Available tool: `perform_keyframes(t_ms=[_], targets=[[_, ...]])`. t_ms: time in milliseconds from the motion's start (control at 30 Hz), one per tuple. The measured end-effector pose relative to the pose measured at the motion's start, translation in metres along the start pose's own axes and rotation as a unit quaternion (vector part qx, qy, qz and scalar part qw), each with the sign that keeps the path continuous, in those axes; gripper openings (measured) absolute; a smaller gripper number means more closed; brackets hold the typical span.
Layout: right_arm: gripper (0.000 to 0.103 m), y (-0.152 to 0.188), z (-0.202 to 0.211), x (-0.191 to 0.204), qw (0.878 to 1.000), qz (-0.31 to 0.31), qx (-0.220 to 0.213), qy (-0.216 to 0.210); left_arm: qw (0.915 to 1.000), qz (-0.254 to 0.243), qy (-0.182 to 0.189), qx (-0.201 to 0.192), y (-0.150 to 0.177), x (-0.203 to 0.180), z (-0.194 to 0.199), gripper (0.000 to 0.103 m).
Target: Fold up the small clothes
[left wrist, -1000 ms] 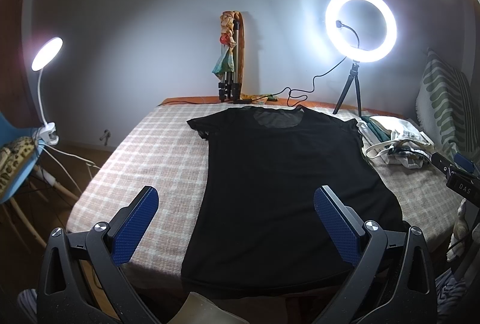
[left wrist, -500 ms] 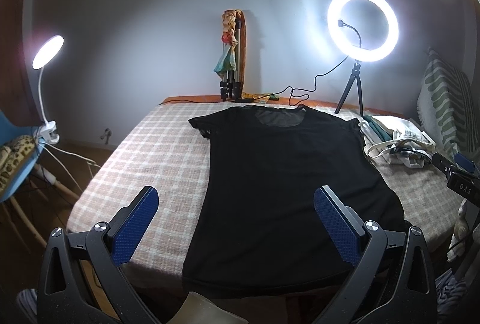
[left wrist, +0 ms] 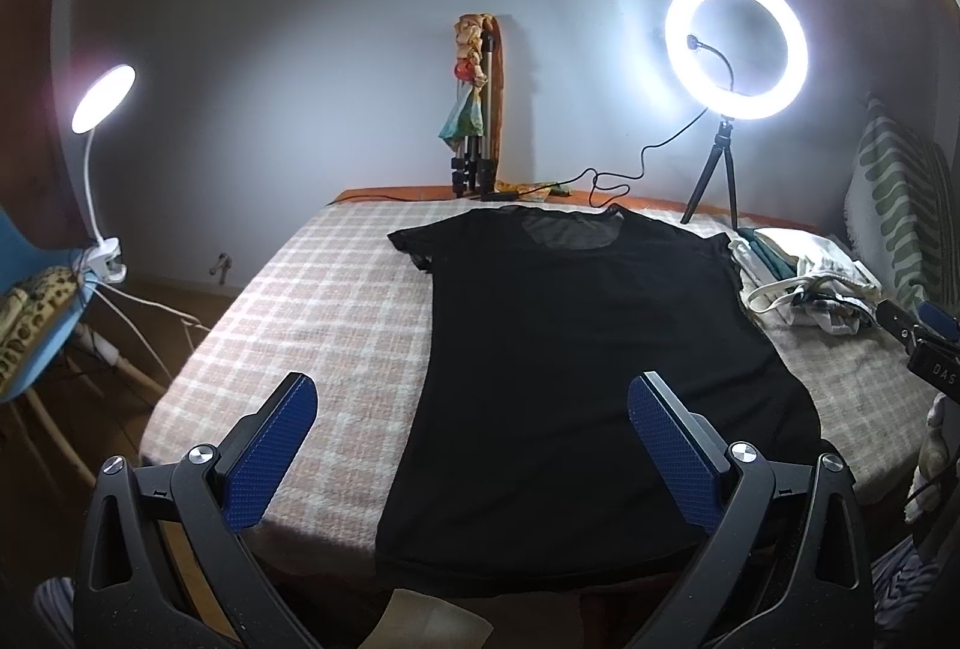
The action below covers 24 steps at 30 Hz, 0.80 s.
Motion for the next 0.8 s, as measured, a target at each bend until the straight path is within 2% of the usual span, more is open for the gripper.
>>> perform_keyframes(t_ms=[267, 467, 633, 700, 800], targets=[[0.103, -0.005, -0.007, 0.011, 1.000, -0.009, 0.010, -0.022, 0.9996, 0.009, 0.010, 0.024, 0.008, 0.019, -0.016, 0.103], [0.103, -0.021, -0.016, 0.037, 0.998, -0.002, 0.019, -0.061, 0.9991, -0.016, 0.018, 0.036, 0.008, 0.035, -0.026, 0.103], [0.103, -0.034, -0.028, 0.068, 0.996, 0.020, 0.021, -0.080, 0.9967, -0.021, 0.038, 0.068, 0.022, 0.049, -0.041, 0.095], [0.103, -0.042, -0.032, 0.085, 0.994, 0.031, 0.012, -0.101, 0.9931, -0.022, 0.060, 0.099, 0.033, 0.050, -0.050, 0.094], [0.103, -0.057, -0.040, 0.111, 0.989, 0.028, 0.011, -0.146, 0.9867, -0.003, 0.082, 0.140, 0.049, 0.058, -0.062, 0.078]])
Point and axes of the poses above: each gripper's, at about its wrist camera, not at the fingertips, and z roughly against the way its jaws point, x to its left, y to its underside, the point moved 8 cm from there along -z, roughly the way its jaws point, and after that the axes turned 3 degrees about -x, right-handed, at the moved point
